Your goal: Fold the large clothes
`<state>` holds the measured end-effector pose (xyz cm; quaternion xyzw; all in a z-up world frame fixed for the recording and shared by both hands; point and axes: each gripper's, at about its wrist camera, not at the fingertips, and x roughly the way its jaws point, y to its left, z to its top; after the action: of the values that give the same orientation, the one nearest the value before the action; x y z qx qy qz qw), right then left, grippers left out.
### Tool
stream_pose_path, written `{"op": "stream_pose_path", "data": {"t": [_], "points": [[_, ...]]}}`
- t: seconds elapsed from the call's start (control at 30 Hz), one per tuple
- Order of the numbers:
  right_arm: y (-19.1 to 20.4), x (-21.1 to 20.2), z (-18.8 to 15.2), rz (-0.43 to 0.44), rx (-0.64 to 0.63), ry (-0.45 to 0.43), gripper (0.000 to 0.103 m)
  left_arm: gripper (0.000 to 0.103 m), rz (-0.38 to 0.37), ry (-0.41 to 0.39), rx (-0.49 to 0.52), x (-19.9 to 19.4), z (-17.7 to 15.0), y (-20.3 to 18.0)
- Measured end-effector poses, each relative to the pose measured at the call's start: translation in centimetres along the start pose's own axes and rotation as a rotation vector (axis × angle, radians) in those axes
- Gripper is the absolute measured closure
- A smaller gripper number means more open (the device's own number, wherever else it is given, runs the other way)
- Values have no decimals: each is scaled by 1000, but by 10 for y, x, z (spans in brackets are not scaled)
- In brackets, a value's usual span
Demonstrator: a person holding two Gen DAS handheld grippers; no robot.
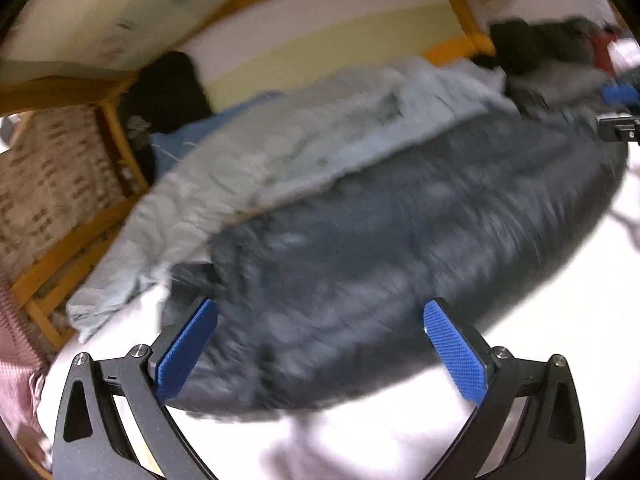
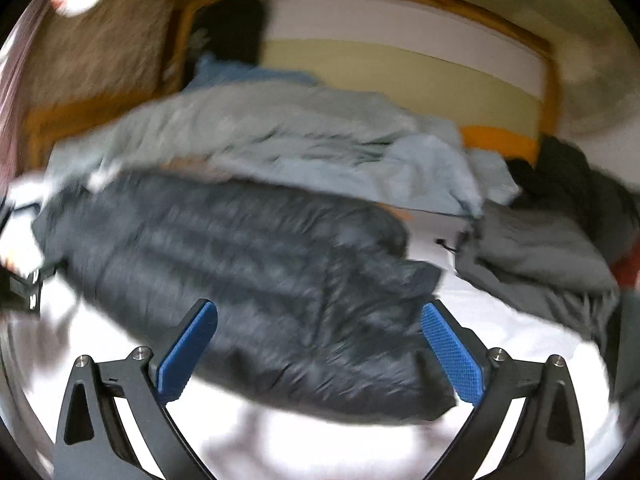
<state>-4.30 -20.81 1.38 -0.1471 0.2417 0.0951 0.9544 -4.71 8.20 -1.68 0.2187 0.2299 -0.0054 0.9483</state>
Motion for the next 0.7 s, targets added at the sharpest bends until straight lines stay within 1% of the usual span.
{"op": "stream_pose_path", "data": {"t": [0.03,0.07,0.1,0.13,0.17,0.2,0.23,0.27,0.3,0.33,0.37,0.4,0.47,0.5,0.53,0.57,0.6,0.63,0.67,0.7], "points": [[6,3,-2,-21,-45,3,0,0,-22,10,43,3,-2,-6],[15,6,-5,-77,-111,6,0,0,-16,12,84,5,-4,-11],[20,9,-8,-138,-163,6,0,0,6,11,116,7,-5,-13],[22,9,-9,-151,-186,5,0,0,16,13,127,8,-6,-14],[23,8,-10,-129,-195,6,0,0,9,24,118,11,-5,-13],[23,6,-10,-88,-197,8,0,0,-16,47,102,14,-5,-10],[27,4,-11,-13,-204,20,0,0,-38,66,96,17,-6,-9],[31,4,-13,24,-219,33,0,0,-59,89,100,20,-7,-10],[37,5,-15,50,-245,49,0,0,-79,112,113,23,-9,-12],[47,8,-20,68,-303,70,1,0,-88,136,135,26,-12,-16],[54,9,-24,67,-342,70,1,0,-63,161,158,28,-15,-19],[58,10,-27,60,-371,64,1,0,-39,176,154,29,-16,-18],[68,14,-34,19,-431,71,1,0,-38,175,106,26,-15,-8],[71,21,-38,-25,-461,91,1,0,-19,172,99,27,-15,-5],[73,30,-41,-85,-483,111,1,0,20,181,98,32,-16,-2],[71,36,-41,-124,-479,116,1,0,49,199,95,39,-17,2],[66,41,-40,-153,-444,114,1,0,72,221,77,46,-19,6],[59,45,-37,-183,-392,115,1,4,77,234,46,50,-18,12],[48,53,-34,-237,-335,145,6,12,68,244,5,53,-18,18],[37,62,-33,-293,-303,194,29,33,61,255,-25,55,-17,23]]}}
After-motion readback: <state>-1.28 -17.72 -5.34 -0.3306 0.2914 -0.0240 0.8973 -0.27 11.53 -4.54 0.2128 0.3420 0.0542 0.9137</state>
